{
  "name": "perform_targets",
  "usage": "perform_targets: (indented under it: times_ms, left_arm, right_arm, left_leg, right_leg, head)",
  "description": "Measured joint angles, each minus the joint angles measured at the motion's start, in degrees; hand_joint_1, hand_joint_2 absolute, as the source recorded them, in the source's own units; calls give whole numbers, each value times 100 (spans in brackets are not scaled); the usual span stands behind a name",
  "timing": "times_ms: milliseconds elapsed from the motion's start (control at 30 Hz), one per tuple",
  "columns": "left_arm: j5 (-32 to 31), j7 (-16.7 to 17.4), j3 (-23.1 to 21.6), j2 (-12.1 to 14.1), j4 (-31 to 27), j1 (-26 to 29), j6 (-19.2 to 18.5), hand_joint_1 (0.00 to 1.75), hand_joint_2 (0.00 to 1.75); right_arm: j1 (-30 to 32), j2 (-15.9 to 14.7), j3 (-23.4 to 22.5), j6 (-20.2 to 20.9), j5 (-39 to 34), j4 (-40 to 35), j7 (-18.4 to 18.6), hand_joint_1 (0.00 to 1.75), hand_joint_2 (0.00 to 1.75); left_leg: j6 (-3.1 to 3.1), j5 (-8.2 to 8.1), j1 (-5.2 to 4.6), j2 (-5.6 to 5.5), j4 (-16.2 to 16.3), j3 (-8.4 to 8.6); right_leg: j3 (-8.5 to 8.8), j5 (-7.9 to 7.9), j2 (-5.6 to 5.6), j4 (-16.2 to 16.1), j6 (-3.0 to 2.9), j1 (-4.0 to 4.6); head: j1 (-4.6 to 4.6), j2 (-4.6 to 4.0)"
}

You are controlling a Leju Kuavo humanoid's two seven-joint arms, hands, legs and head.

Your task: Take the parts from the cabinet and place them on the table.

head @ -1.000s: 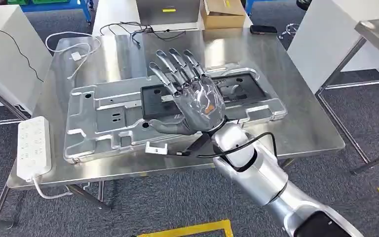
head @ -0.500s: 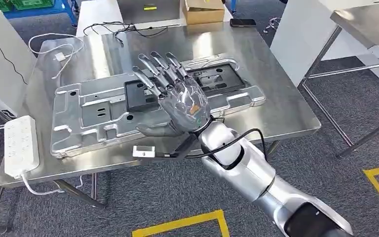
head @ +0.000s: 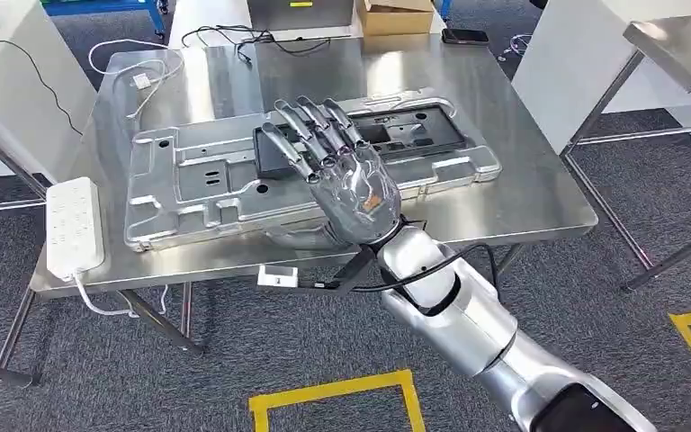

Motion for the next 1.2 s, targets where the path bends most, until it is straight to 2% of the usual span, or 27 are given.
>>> perform_targets:
  times_ms: [67,100,133,167,233,267,300,333,367,433,467,500,567,633,667,700,733,767,800,833,867,933,967,1000,1133,1167,1200]
  left_arm:
    - [-7,-2,0,0,0,5,0,0,0]
    - [-7,-2,0,0,0,11,0,0,0]
    - [-6,0,2,0,2,11,2,0,0]
    - [-6,0,2,2,2,10,5,0,0]
    - [-7,0,4,2,2,10,4,0,0]
    - [-9,0,4,0,2,10,4,0,0]
    - [-7,0,4,2,2,10,4,0,0]
    - [-6,0,4,2,2,10,4,0,0]
    - [-7,0,4,2,2,9,4,0,0]
    - [-7,0,7,2,2,4,4,0,0]
    - [-9,0,7,2,2,-4,4,0,0]
    - [-11,0,7,0,0,-11,7,0,0]
    - [-13,2,7,2,0,-7,7,0,0]
    - [-19,13,7,-4,2,5,4,0,0]
    - [-24,15,9,-4,0,-5,7,0,0]
    - [-26,15,9,-4,0,-6,7,0,0]
    - [-26,15,9,-4,0,-6,7,0,0]
    - [-28,15,9,-4,2,-5,7,0,0]
    - [-28,15,11,-2,2,-5,15,0,0]
    - [-28,15,11,-2,2,-5,17,0,0]
    - [-31,15,11,-2,0,-5,17,0,0]
    - [-35,15,13,-2,0,-5,17,0,0]
    - [-35,17,13,-2,0,-5,17,0,0]
    - [-37,15,15,-2,0,-9,24,0,0]
    - [-39,15,17,-2,2,-3,24,0,0]
    - [-41,15,20,-2,2,-4,24,0,0]
    - [-41,18,20,-2,2,2,24,0,0]
  right_arm:
    - [5,-2,4,-4,-2,4,-2,0,0]
    - [6,2,9,-7,-2,4,-7,0,0]
    - [0,2,11,-9,-2,4,-11,0,0]
    - [-1,11,11,-17,-2,7,-13,0,0]
    - [1,13,15,-20,-4,9,-13,0,0]
    - [2,13,20,-20,-4,11,-15,0,0]
    - [3,13,28,-20,-4,18,-15,0,0]
    - [3,11,39,-20,-4,24,-15,0,0]
    - [4,11,48,-20,-4,31,-15,0,0]
    - [4,13,57,-22,-4,31,-15,0,0]
    - [4,13,57,-24,-2,31,-15,0,0]
    - [-1,15,55,-24,-4,31,-15,0,0]
    - [0,22,61,-28,-9,31,-17,0,0]
    - [5,15,61,-28,-13,35,-30,0,0]
    - [0,15,61,-31,-24,35,-31,0,0]
    - [0,15,61,-33,-26,35,-33,0,0]
    - [3,13,61,-33,-31,37,-33,0,0]
    - [5,13,63,-33,-31,39,-33,0,0]
    - [7,13,66,-33,-33,46,-33,0,0]
    - [12,9,66,-33,-33,53,-33,0,0]
    - [16,7,66,-33,-33,59,-33,0,0]
    - [12,11,66,-35,-35,61,-33,0,0]
    - [11,15,66,-37,-35,59,-33,0,0]
    - [8,22,66,-37,-35,59,-33,0,0]
    - [8,31,63,-44,-35,59,-33,0,0]
    - [5,33,63,-44,-35,59,-33,0,0]
    - [11,37,66,-44,-35,59,-33,0,0]
  left_leg:
    - [-67,92,7,6,-22,-29]
    - [-108,125,-12,3,-34,-38]
    - [-125,37,16,4,9,-70]
    - [-134,-220,0,0,170,-135]
    - [-134,-877,-1,-3,1024,-352]
    - [-133,-1100,-4,-2,1466,-452]
    - [-137,-1139,-2,-2,1730,-469]
    - [-137,-1029,-2,-2,1746,-386]
    - [-132,-820,-3,-1,1545,-205]
    - [-111,-435,-2,1,603,412]
    - [-90,-570,-6,2,184,649]
    - [-84,-598,-51,-8,-18,751]
    - [-73,-595,-52,-31,-19,685]
    - [28,-515,-7,-15,-65,611]
    - [80,-451,-5,0,-60,555]
    - [123,-401,-4,4,-60,491]
    - [137,-342,-4,10,-60,412]
    - [136,-289,-4,15,-58,343]
    - [135,-237,-4,21,-54,274]
    - [130,-187,-4,26,-52,209]
    - [122,-139,-4,27,-50,146]
    - [86,-46,3,22,-43,42]
    - [55,-11,3,15,-43,20]
    - [21,20,-21,7,-33,-7]
    - [-119,212,-41,13,-63,-94]
    - [-130,45,-2,11,5,-152]
    - [-134,-300,-5,9,266,-223]
  right_leg:
    - [-56,15,0,9,-23,18]
    - [-85,46,-2,-6,-69,11]
    - [-146,107,-36,-46,-135,-76]
    - [-199,153,-37,-44,-160,-55]
    - [-310,245,-43,-31,-234,-29]
    - [-377,293,-45,-28,-254,-12]
    - [-442,341,-46,-17,-264,1]
    - [-511,382,-46,3,-264,6]
    - [-582,414,-45,31,-261,7]
    - [-700,453,-42,104,-231,3]
    - [-743,471,-42,137,-205,3]
    - [-779,507,-45,168,-173,29]
    - [-824,605,-55,162,-131,20]
    - [-878,638,-52,169,-82,43]
    - [-931,419,-38,257,-40,22]
    - [-999,112,-36,511,-17,5]
    - [-1125,-257,-36,985,-2,-9]
    - [-1227,-483,-36,1400,7,-13]
    - [-1281,-568,-36,1723,13,-19]
    - [-1251,-492,-36,1850,20,-26]
    - [-1122,-305,-36,1767,26,-28]
    - [-538,126,-36,947,19,-37]
    - [-184,153,-27,412,11,-42]
    - [25,16,-9,65,-19,-15]
    - [-61,15,-6,-50,-105,-8]
    - [-114,71,-29,-51,-169,-35]
    - [-175,122,-28,-50,-225,-33]
  head:
    - [-4,0]
    - [-11,0]
    - [-37,0]
    - [-98,0]
    - [-210,0]
    - [-236,0]
    - [-260,0]
    - [-264,0]
    - [-271,0]
    - [-288,0]
    - [-295,0]
    - [-295,0]
    - [-291,0]
    - [-282,0]
    - [-288,0]
    - [-231,0]
    - [-181,0]
    - [-155,0]
    - [-133,0]
    - [-109,0]
    - [-94,0]
    - [-37,0]
    - [-11,0]
    - [13,0]
    - [-15,0]
    - [-57,0]
    - [-120,0]
